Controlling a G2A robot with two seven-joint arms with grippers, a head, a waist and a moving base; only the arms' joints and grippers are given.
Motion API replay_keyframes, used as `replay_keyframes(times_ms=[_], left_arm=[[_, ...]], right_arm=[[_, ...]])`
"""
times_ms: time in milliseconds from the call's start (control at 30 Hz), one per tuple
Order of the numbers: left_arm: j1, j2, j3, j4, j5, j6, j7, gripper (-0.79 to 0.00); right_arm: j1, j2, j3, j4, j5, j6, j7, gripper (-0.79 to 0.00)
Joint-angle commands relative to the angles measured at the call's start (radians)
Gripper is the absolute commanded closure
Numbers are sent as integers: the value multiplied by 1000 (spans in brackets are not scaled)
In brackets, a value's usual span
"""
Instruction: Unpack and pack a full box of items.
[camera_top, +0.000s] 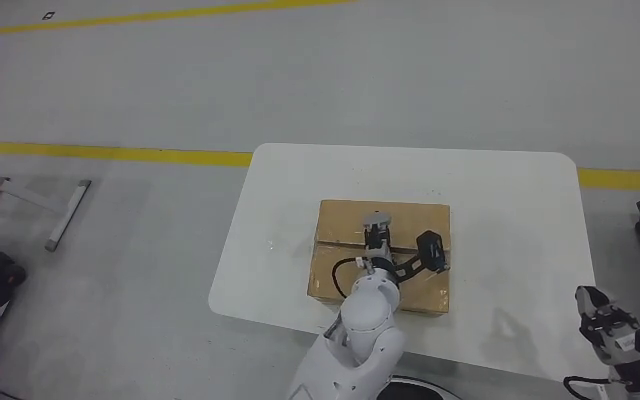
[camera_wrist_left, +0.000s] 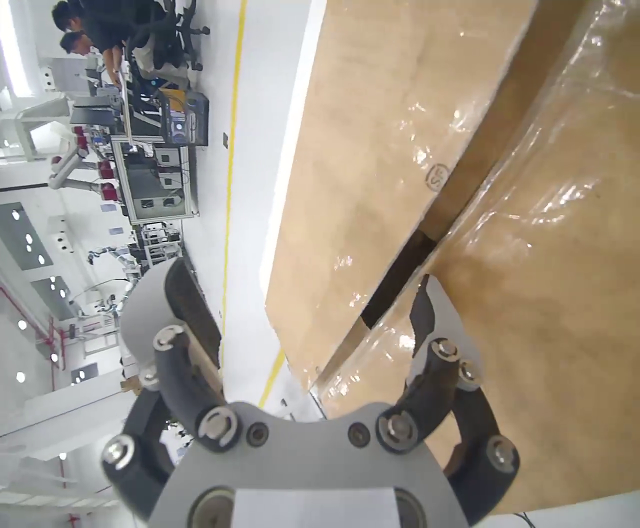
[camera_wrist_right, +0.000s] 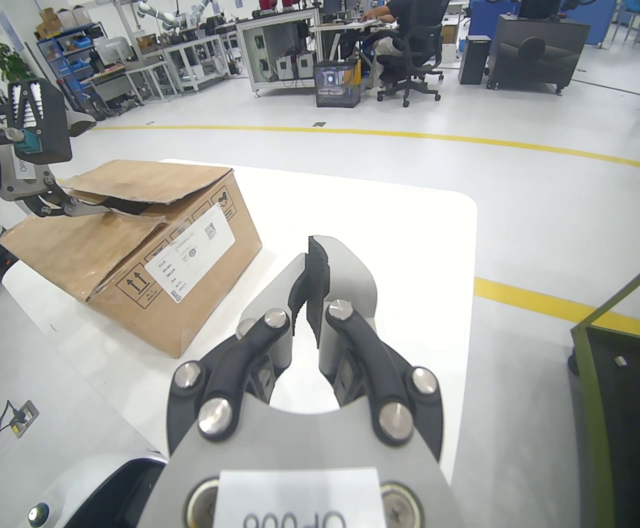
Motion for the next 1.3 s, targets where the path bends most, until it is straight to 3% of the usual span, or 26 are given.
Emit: replay_keyframes(times_ms=[0, 233, 267, 300, 367, 533, 733, 1267], left_arm=[[-12, -1, 4, 22, 25, 15, 7, -785], [-50, -3, 25, 99, 138, 53, 52, -785], [-52, -3, 25, 106, 146, 62, 61, -680], [-53, -3, 25, 113, 152, 67, 69, -326], [-53, -3, 26, 118, 165, 82, 90, -12], [-31, -5, 18, 96, 136, 123, 141, 0], [-1, -6, 21, 80, 111, 97, 177, 0], [50, -22, 70, 3, 92, 62, 153, 0]], right_arm=[[2, 0, 1, 1, 1, 0, 2, 0], [4, -2, 5, 4, 2, 0, 5, 0], [4, -2, 6, 4, 3, 0, 6, 0], [4, -2, 7, 3, 2, 0, 7, 0], [3, -3, 9, 2, 3, 1, 9, 0], [4, -4, 12, -1, 5, 3, 11, 0], [5, -6, 14, -5, 4, 3, 16, 0], [-6, -12, 25, 11, 17, 2, -1, 0]])
